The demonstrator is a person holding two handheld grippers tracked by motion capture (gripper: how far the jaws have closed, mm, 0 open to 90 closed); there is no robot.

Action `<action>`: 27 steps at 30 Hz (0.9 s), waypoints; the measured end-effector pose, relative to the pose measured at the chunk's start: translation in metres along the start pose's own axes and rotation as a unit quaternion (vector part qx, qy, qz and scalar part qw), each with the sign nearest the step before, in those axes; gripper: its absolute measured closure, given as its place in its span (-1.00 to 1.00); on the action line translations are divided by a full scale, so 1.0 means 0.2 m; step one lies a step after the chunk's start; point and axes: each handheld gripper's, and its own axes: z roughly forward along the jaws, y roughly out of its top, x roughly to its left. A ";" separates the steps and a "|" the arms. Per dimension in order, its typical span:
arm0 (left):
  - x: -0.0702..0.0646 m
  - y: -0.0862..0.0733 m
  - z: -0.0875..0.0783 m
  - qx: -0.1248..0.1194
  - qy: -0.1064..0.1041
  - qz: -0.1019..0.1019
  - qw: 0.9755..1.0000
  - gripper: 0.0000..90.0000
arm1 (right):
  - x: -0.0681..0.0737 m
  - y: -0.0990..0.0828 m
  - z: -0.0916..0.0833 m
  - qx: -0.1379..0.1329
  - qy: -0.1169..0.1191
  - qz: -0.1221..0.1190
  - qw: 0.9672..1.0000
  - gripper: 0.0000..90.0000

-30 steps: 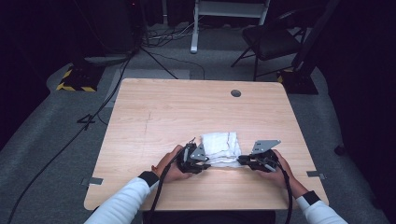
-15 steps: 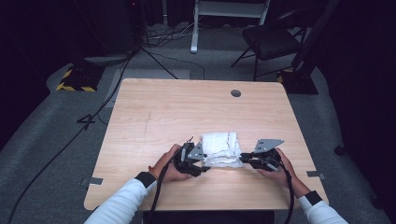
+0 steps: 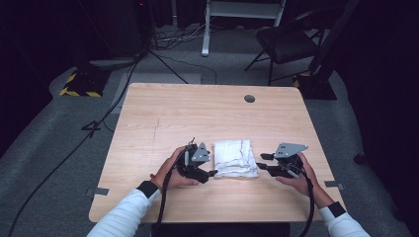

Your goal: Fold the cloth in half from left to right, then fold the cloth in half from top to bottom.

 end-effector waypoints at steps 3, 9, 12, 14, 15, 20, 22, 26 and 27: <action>0.01 -0.02 -0.03 0.006 0.010 -0.007 1.000 -0.43 | 0.00 0.01 -0.02 -0.004 -0.010 -0.002 1.000 0.11; 0.04 -0.06 -0.08 0.024 0.034 -0.011 0.999 -0.52 | 0.00 0.00 -0.05 0.016 -0.034 -0.011 0.999 -0.22; 0.04 -0.09 -0.11 0.029 0.043 -0.012 0.999 -0.52 | 0.00 -0.01 -0.06 0.019 -0.040 -0.012 0.999 -0.26; 0.04 -0.11 -0.13 0.034 0.050 -0.011 0.998 -0.53 | 0.00 -0.02 -0.08 0.021 -0.044 -0.013 0.999 -0.29; 0.04 -0.12 -0.14 0.035 0.055 -0.011 0.998 -0.53 | 0.00 -0.03 -0.08 0.023 -0.048 -0.014 0.998 -0.31; 0.03 -0.17 -0.19 0.043 0.073 -0.008 0.996 -0.53 | -0.01 -0.07 -0.12 0.029 -0.060 -0.011 0.998 -0.33; 0.02 -0.19 -0.21 0.049 0.082 -0.006 0.995 -0.53 | -0.01 -0.09 -0.13 0.033 -0.066 -0.010 0.997 -0.34; 0.01 -0.23 -0.24 0.056 0.095 -0.004 0.994 -0.53 | 0.00 -0.12 -0.16 0.045 -0.078 -0.012 0.996 -0.37; 0.01 -0.24 -0.25 0.058 0.099 -0.003 0.993 -0.53 | 0.00 -0.13 -0.17 0.049 -0.080 -0.013 0.996 -0.38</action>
